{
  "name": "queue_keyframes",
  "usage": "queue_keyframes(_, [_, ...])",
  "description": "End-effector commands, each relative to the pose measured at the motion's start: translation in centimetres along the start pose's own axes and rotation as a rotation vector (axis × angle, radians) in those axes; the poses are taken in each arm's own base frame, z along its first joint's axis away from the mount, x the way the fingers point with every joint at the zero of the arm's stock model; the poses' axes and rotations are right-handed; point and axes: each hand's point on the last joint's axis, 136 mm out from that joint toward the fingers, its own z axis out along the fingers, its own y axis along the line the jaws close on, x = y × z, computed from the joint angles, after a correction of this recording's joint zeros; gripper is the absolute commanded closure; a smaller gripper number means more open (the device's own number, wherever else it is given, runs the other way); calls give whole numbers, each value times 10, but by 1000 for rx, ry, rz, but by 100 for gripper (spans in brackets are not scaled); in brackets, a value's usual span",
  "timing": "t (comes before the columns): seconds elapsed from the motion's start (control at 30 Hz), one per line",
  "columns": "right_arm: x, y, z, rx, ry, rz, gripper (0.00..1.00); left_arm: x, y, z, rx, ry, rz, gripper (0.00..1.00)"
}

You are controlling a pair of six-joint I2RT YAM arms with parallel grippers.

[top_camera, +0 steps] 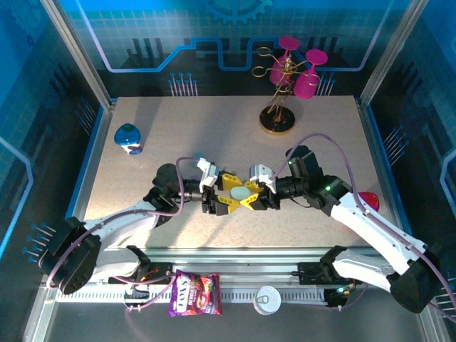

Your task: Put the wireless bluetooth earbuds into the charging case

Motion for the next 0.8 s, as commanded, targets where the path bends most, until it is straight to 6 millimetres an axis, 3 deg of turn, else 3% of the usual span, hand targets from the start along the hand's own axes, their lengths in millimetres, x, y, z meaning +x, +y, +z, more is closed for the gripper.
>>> queue_keyframes(0.0, [-14,4,-7,5,-85,-8,80,-15,-3,-3,-27,-61,57,31])
queue_keyframes(0.33, [-14,9,-12,8,-97,4,81,-9,2,-4,-53,-41,71,29])
queue_keyframes(0.5, [-18,10,-14,3,-101,13,81,-2,-2,-3,-30,-10,63,39])
queue_keyframes(0.6, [-20,9,-14,13,-101,13,81,1,-2,-2,-29,2,62,32])
queue_keyframes(0.77, [-20,8,-15,19,-94,17,82,0,-1,-1,-32,4,59,37])
